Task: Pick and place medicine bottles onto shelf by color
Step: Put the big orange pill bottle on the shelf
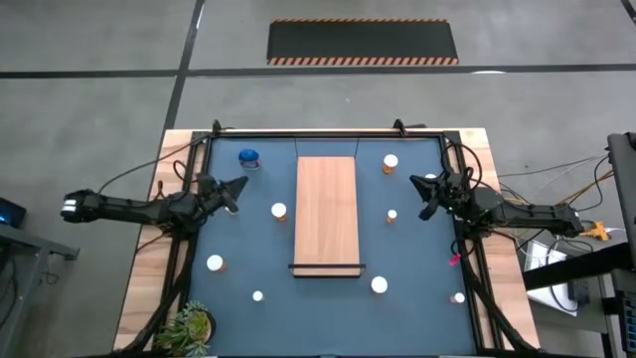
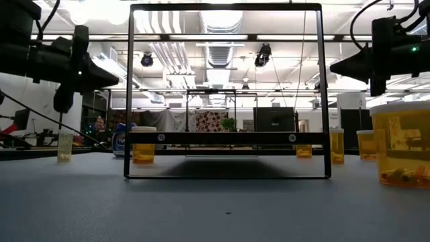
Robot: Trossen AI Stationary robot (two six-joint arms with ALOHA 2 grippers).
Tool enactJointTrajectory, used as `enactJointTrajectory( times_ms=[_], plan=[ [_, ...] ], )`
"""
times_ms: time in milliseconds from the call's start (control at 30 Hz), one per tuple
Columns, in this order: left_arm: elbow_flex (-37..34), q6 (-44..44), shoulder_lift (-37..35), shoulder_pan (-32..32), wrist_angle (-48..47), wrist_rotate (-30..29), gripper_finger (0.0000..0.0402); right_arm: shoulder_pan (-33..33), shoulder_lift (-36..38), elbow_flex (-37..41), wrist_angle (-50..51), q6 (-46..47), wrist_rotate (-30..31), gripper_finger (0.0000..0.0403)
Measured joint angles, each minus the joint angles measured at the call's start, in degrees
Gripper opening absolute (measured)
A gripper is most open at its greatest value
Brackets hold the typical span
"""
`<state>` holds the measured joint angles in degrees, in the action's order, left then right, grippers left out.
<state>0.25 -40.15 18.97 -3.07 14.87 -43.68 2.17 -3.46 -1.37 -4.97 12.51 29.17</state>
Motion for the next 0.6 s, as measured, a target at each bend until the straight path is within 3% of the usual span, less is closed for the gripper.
enactJointTrajectory(
  times_ms=[133,300,433,600],
  plan=[
    [0.00,2.86,1.11,0.00,6.77,1.13,0.0008,0.00,-0.02,0.00,-1.43,-2.78,0.40,0.0009],
    [0.00,13.24,2.97,-0.02,21.89,9.06,0.0008,0.00,0.00,0.00,-6.56,-3.71,0.23,0.0009],
    [0.14,18.83,5.10,0.00,30.88,12.95,0.0008,0.00,-0.06,0.00,-12.33,-7.42,-5.29,0.0009],
    [2.81,22.22,8.40,-0.02,31.22,13.70,0.0008,-0.02,-2.34,0.00,-22.00,-13.40,-11.39,0.0009]
  ],
)
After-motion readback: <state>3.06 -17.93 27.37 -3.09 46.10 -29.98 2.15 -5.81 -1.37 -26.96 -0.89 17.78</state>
